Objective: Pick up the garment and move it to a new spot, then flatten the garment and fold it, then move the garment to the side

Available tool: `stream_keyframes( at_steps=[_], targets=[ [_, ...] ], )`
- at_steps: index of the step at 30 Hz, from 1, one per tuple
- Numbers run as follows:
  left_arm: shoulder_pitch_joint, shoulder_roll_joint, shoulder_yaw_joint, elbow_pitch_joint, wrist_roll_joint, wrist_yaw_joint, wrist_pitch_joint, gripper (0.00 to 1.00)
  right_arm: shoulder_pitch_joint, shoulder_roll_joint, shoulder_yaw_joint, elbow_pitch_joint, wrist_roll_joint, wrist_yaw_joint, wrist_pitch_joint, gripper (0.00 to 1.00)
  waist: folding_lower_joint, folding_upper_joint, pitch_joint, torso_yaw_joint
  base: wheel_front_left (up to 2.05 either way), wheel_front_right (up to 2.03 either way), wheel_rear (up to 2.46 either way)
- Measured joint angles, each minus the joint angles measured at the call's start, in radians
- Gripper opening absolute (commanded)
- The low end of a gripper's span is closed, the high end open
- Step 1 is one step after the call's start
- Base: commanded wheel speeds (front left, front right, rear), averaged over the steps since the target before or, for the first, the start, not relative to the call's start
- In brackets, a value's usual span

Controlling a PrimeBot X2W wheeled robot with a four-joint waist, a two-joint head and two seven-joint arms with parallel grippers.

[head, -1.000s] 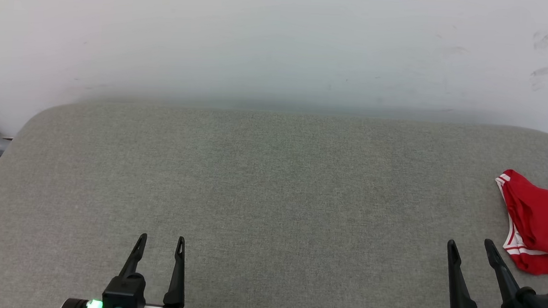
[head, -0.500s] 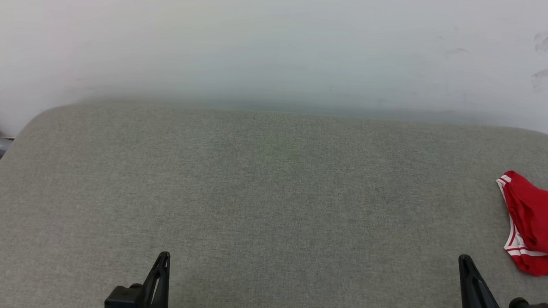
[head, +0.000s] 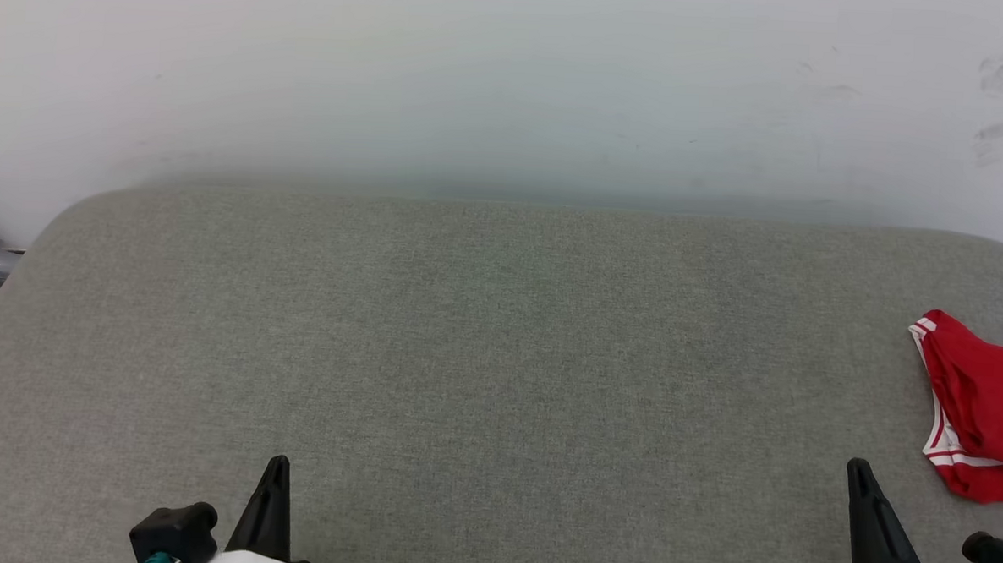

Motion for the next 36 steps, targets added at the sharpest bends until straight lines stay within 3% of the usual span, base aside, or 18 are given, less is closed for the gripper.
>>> stream_keyframes(
  at_steps=[36],
  targets=[
    [-0.083,-0.016,0.073,0.034,-0.555,-0.054,0.131,0.00,-0.101,-0.002,-0.010,0.067,0.542,0.000,0.124,0.00,0.0000,0.0000,0.011,-0.014,0.00,0.00,0.00]
  ],
)
